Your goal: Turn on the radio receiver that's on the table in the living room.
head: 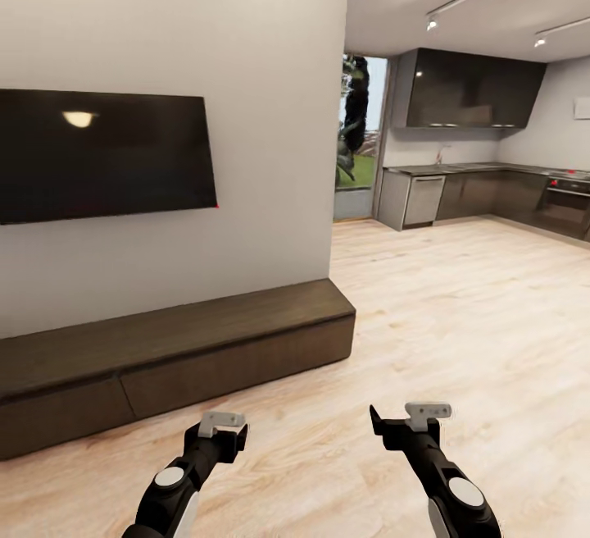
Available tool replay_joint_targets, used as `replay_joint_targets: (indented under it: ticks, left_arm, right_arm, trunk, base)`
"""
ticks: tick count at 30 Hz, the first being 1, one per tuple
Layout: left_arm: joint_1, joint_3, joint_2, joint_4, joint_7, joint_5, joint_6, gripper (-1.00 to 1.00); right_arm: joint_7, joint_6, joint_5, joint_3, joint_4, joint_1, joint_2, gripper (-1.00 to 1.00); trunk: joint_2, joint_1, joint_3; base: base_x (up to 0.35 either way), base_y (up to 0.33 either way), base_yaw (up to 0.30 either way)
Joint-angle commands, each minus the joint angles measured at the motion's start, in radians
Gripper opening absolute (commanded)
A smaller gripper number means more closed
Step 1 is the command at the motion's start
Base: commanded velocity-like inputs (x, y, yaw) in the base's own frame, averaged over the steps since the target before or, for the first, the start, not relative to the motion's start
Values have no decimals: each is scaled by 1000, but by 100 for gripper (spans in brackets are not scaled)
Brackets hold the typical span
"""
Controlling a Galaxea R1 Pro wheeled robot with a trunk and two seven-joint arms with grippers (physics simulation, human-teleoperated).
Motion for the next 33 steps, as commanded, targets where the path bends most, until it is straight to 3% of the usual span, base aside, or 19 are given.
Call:
replay_joint_targets:
  ticks: [1, 33]
  left_arm:
    - [0, 0, 0, 0, 0, 0, 0, 100]
    - [0, 0, -1, 3, 0, 0, 0, 100]
  right_arm:
    - [0, 0, 0, 0, 0, 0, 0, 100]
    - [-2, 0, 0, -1, 0, 0, 0, 100]
  trunk:
    - [0, 0, -1]
    - [0, 0, -21]
  base:
    - [0, 0, 278]
    - [0, 0, 278]
